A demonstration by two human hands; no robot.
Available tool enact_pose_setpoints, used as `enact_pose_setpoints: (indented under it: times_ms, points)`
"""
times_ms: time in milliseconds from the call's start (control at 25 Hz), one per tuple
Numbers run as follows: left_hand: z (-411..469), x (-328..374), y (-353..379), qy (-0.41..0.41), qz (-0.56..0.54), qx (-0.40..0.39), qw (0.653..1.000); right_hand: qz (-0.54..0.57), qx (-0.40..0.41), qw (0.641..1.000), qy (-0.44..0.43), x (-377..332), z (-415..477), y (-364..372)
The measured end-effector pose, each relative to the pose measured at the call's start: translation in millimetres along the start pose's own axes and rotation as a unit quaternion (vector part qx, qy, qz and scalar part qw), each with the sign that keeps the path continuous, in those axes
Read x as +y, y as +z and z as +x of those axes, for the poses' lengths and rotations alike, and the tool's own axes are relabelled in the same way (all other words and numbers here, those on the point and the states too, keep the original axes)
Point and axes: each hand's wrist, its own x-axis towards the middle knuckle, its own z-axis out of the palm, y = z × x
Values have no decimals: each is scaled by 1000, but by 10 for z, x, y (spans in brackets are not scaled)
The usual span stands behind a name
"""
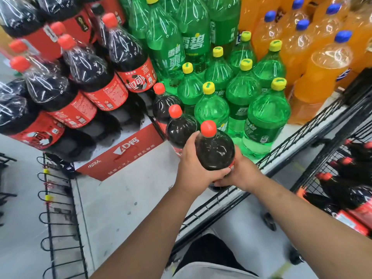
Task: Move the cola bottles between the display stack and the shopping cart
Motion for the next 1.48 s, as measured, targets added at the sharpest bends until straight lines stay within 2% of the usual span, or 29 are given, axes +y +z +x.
enact_pose_setpoints:
  times_ms: [280, 640, 800, 1000, 1200, 1320, 1480]
  points:
    - [-48, -21, 117, 7, 42, 0, 999, -75, 1, 996, 52, 63, -33, 7]
    - [-74, -119, 140, 7, 39, 11, 999, -126, -18, 989, 72, 20, 19, 7]
    - [-100, -120, 126, -4, 50, 8, 999, -115, -23, 992, 52, 36, 19, -10]
    - [-102, -18, 119, -40, 82, 0, 996, -22, -30, 999, 35, 122, 21, -59]
    - [-166, 235, 67, -50, 98, -12, 994, 5, -8, 1000, 27, 88, -61, -206]
    - [-278, 501, 18, -48, 117, 20, 992, 0, 20, 999, 25, 6, -176, -419]
    - [-440, 960, -29, -35, 143, 104, 984, -10, 48, 999, 11, -128, -459, -878]
